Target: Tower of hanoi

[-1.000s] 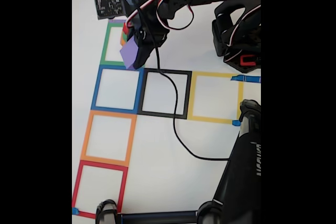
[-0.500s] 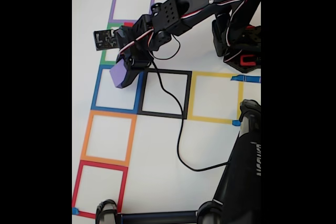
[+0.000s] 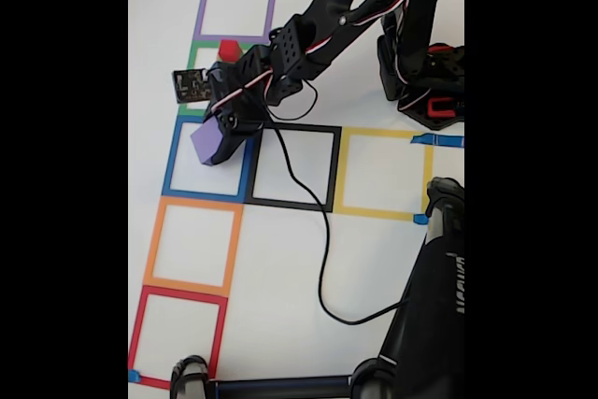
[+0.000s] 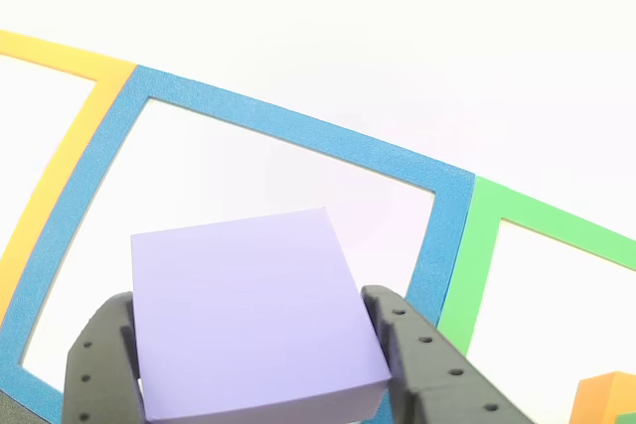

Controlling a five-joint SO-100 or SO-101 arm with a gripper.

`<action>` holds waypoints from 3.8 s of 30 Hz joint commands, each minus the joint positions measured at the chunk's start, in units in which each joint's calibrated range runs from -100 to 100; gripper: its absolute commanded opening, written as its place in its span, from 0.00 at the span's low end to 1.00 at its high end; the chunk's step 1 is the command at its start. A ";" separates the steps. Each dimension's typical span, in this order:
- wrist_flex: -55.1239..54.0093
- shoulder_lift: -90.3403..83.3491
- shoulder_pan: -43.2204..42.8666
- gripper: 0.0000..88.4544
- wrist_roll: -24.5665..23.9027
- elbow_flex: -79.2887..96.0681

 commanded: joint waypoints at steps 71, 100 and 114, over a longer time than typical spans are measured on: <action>37.59 -38.66 4.77 0.00 0.36 -5.47; 74.44 -52.38 27.88 0.17 0.36 -26.29; 33.79 -52.55 29.70 0.26 0.36 5.71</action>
